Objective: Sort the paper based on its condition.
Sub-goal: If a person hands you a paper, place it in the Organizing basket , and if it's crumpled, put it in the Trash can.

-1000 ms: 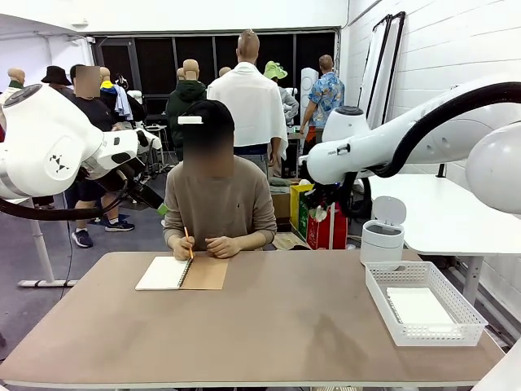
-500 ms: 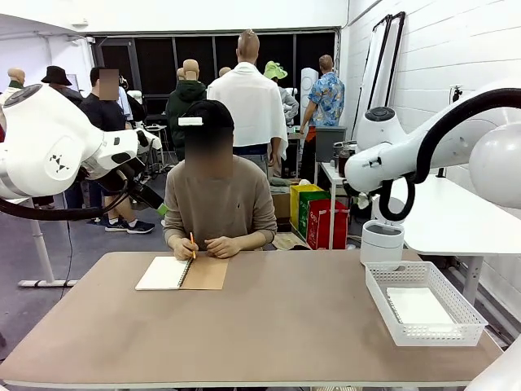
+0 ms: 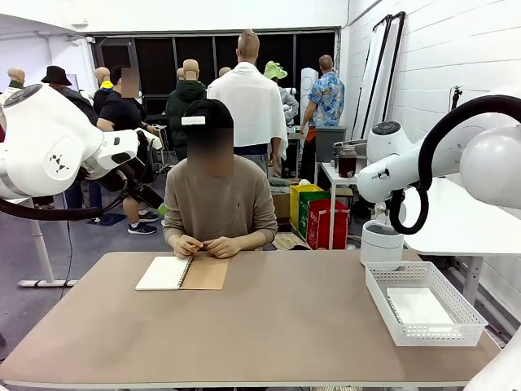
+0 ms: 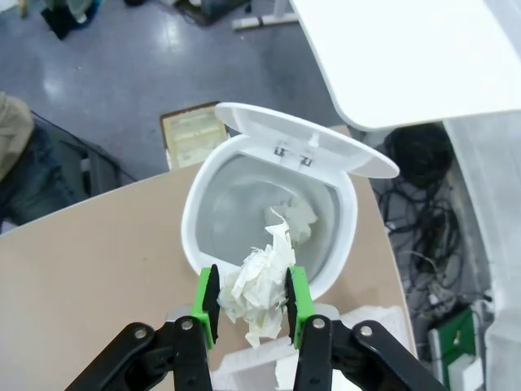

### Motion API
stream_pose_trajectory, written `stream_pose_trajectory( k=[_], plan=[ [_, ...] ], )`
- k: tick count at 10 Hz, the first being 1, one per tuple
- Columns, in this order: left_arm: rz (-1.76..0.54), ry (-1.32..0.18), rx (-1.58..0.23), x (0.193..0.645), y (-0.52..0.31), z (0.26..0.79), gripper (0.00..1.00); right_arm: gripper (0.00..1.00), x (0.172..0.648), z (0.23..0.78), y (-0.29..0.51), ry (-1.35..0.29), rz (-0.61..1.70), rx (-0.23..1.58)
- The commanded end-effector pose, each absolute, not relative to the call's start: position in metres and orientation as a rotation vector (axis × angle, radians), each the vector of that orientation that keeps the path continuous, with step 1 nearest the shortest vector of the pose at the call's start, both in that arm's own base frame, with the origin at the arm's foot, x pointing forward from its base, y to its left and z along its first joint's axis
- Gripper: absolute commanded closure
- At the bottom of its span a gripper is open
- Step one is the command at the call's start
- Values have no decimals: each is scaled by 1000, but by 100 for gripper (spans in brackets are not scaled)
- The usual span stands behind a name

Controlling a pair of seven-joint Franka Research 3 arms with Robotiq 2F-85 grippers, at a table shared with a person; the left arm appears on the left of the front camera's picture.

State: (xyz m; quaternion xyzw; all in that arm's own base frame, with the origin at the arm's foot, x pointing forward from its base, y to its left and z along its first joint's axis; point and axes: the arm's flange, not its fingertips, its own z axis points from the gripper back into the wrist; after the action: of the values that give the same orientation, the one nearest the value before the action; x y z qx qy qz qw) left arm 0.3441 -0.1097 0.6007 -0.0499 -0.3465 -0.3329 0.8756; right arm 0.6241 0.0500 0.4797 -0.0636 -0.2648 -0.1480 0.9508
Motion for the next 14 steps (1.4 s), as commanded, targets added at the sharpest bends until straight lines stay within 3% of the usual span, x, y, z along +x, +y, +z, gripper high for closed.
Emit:
stream_pose_trajectory(
  k=[1,13,14],
  plan=[
    [-699,-732,-113,345,-109,601,0,56,637,473,51,-522,-359,-147],
    [-699,-732,-113,345,-109,601,0,56,676,443,29,-452,-420,-106],
    [-699,-732,-113,345,-109,601,0,37,676,443,28,-443,-435,-102]
  ],
)
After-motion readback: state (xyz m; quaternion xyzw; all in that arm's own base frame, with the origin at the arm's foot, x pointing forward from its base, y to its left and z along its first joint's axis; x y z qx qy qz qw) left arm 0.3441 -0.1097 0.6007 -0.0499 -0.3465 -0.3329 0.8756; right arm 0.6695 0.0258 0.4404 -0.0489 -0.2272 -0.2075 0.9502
